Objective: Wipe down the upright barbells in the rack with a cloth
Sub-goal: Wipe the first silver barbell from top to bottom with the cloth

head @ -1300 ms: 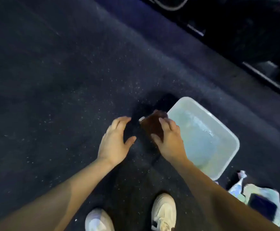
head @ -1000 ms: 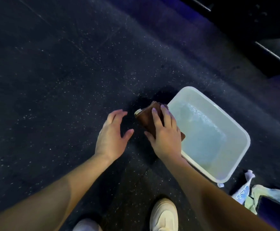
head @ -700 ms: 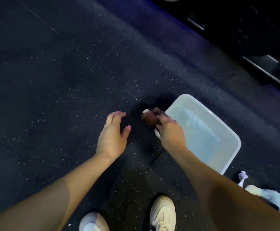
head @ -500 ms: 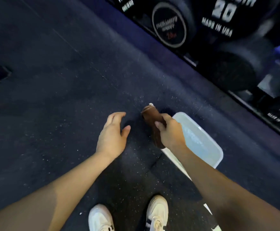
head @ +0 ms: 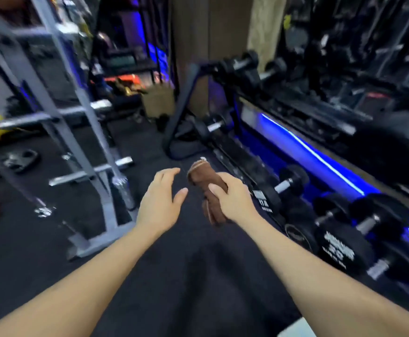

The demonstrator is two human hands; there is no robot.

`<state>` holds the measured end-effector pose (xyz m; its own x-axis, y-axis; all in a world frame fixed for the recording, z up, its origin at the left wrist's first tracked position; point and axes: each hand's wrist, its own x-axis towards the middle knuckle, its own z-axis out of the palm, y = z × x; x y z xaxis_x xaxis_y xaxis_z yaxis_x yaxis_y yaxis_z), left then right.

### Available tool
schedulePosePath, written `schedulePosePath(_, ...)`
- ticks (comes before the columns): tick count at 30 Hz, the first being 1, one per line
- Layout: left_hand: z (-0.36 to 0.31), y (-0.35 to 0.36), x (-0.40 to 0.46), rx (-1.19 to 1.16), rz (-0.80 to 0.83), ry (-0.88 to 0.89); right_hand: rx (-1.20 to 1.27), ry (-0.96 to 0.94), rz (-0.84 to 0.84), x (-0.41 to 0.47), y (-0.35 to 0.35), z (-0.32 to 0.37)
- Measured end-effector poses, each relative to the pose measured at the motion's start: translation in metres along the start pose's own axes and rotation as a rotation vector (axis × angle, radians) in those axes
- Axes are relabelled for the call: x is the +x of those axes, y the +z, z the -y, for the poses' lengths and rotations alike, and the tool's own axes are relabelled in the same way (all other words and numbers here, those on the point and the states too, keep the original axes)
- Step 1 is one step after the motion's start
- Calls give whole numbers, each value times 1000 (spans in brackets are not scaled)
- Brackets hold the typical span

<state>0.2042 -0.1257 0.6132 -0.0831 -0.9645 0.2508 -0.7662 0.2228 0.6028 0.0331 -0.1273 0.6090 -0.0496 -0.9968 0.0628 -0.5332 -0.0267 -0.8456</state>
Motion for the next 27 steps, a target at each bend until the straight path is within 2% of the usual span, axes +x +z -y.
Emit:
schedulePosePath(6,13,-216,30,53,-214,61,116,-233,-12,35,37,216)
schedulePosePath(11,53,-376,43,153,-341,128,425,-296,-81,54,97,371)
schedulePosePath(14,69,-459,54,189,-416,139,509,-356,-72,61,122,452)
schedulePosePath(19,76,-564,92,201,-515,201,560,-460,-70,93,149,562)
schedulePosePath(27,74,-675,174,275,-691,282,572,-668,-153,181,158,695)
